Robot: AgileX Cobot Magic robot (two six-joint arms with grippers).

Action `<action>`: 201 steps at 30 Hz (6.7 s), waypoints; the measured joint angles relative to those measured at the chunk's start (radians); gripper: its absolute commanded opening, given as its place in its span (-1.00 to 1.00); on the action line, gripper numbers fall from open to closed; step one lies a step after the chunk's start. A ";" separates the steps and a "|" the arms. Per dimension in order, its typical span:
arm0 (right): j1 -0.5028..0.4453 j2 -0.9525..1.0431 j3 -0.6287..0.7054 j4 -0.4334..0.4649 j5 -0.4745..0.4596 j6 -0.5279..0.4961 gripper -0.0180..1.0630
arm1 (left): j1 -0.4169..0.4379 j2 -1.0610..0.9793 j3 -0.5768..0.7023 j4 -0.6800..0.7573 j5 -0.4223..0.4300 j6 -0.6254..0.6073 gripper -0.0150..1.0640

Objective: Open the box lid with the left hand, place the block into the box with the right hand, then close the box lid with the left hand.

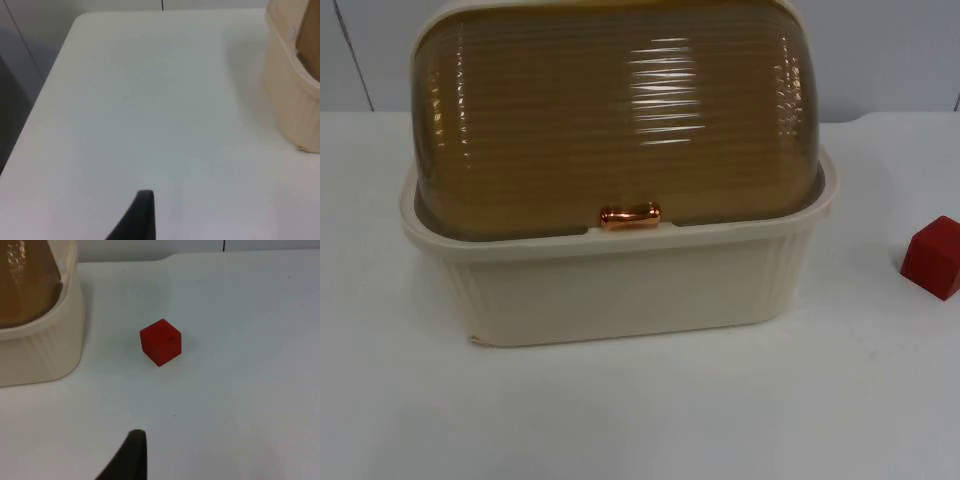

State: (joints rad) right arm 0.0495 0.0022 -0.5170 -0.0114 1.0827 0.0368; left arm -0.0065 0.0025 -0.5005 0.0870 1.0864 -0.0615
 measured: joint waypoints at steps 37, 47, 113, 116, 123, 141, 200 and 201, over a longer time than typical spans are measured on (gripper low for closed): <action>0.000 0.777 -0.357 -0.072 -0.393 -0.010 0.99 | 0.000 0.835 -0.338 -0.001 -0.494 -0.018 0.98; 0.000 0.777 -0.357 -0.080 -0.404 0.008 0.99 | 0.000 0.872 -0.338 0.003 -0.534 -0.007 0.98; 0.000 0.777 -0.357 -0.086 -0.404 0.020 0.99 | 0.000 0.872 -0.338 0.005 -0.540 0.034 0.98; 0.000 0.777 -0.357 -0.086 -0.404 0.020 0.99 | 0.000 0.872 -0.338 0.005 -0.540 0.036 0.98; 0.000 0.777 -0.357 -0.089 -0.404 0.020 0.99 | 0.000 0.872 -0.338 0.005 -0.540 0.038 0.98; 0.000 0.777 -0.357 -0.089 -0.405 0.023 0.99 | -0.387 0.950 -0.338 0.141 -0.271 0.374 0.98; 0.000 0.777 -0.357 -0.091 -0.408 0.023 0.99 | -1.241 1.396 0.045 1.632 -0.163 -0.927 0.98; 0.000 0.777 -0.357 -0.091 -0.408 0.023 0.99 | -1.235 1.402 0.041 1.637 -0.172 -0.923 0.98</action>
State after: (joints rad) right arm 0.0495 0.7791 -0.8736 -0.1022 0.6751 0.0593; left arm -1.2410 1.4047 -0.4597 1.7236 0.9141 -0.9844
